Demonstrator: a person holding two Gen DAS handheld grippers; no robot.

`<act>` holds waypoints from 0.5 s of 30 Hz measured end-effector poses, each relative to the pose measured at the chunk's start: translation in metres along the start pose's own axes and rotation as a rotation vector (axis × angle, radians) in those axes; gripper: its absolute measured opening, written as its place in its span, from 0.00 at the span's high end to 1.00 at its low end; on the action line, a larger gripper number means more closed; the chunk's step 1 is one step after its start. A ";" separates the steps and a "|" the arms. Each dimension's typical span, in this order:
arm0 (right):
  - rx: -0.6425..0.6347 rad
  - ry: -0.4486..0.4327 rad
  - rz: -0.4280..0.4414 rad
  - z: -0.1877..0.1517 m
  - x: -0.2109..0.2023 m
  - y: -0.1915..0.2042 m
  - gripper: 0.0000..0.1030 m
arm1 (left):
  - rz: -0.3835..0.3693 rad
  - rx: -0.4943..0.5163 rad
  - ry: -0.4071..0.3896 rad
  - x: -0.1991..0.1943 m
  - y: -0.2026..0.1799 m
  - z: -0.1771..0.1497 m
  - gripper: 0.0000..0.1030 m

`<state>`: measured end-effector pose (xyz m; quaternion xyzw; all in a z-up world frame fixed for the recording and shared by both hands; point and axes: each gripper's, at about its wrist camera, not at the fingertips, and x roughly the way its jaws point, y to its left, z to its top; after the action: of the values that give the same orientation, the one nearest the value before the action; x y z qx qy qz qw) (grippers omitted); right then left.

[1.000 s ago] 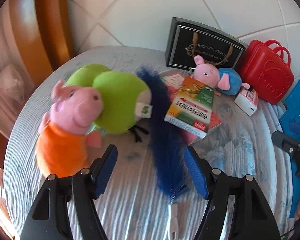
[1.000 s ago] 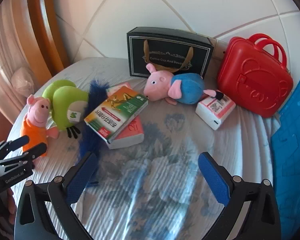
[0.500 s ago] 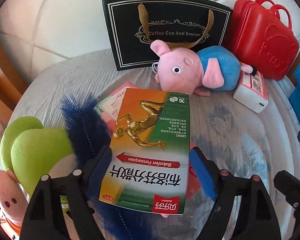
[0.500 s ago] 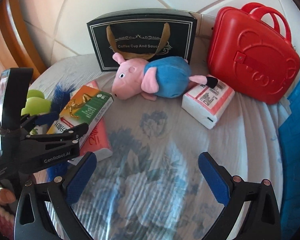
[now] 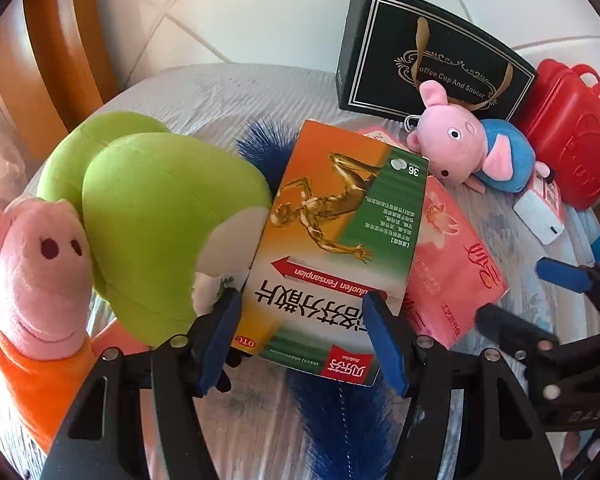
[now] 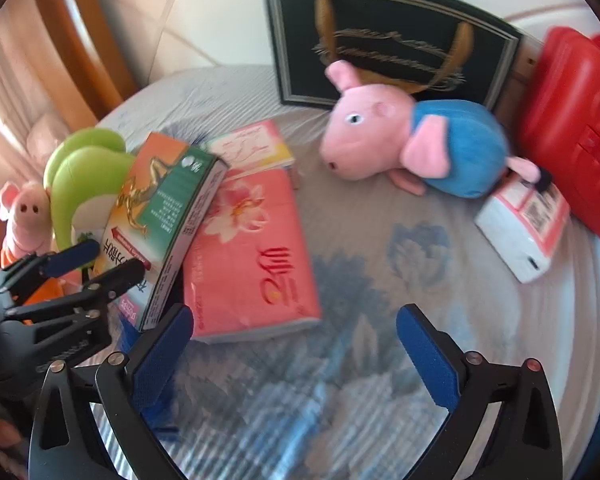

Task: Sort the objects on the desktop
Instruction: 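Grasp the green medicine box with left tool while right reaches the pink tissue pack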

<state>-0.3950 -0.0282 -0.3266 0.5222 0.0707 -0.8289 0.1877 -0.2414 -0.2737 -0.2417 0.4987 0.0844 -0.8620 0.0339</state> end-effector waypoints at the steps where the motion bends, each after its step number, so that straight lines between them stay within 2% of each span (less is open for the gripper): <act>1: -0.021 0.012 0.004 0.002 0.008 0.006 0.00 | -0.016 -0.002 0.004 0.002 0.002 0.001 0.41; 3: -0.051 0.035 -0.004 0.005 0.021 0.014 0.00 | 0.014 0.016 0.005 0.006 0.002 0.004 0.41; 6: -0.039 0.052 0.022 0.011 0.036 0.008 0.00 | 0.004 0.017 -0.001 0.013 0.000 0.008 0.41; 8: -0.020 0.067 0.095 0.012 0.045 0.000 0.00 | -0.006 0.008 -0.004 0.015 0.000 0.011 0.41; 10: -0.015 0.052 0.114 0.012 0.047 -0.003 0.00 | -0.002 0.014 -0.007 0.017 -0.002 0.014 0.41; 13: -0.019 0.038 0.068 0.012 0.046 -0.007 0.00 | -0.018 0.032 -0.009 0.016 -0.011 0.013 0.41; 15: -0.012 0.026 -0.002 0.008 0.040 -0.012 0.00 | -0.027 0.046 0.010 0.015 -0.018 0.009 0.41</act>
<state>-0.4220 -0.0292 -0.3594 0.5317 0.0783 -0.8218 0.1892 -0.2586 -0.2574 -0.2480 0.5026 0.0714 -0.8615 0.0104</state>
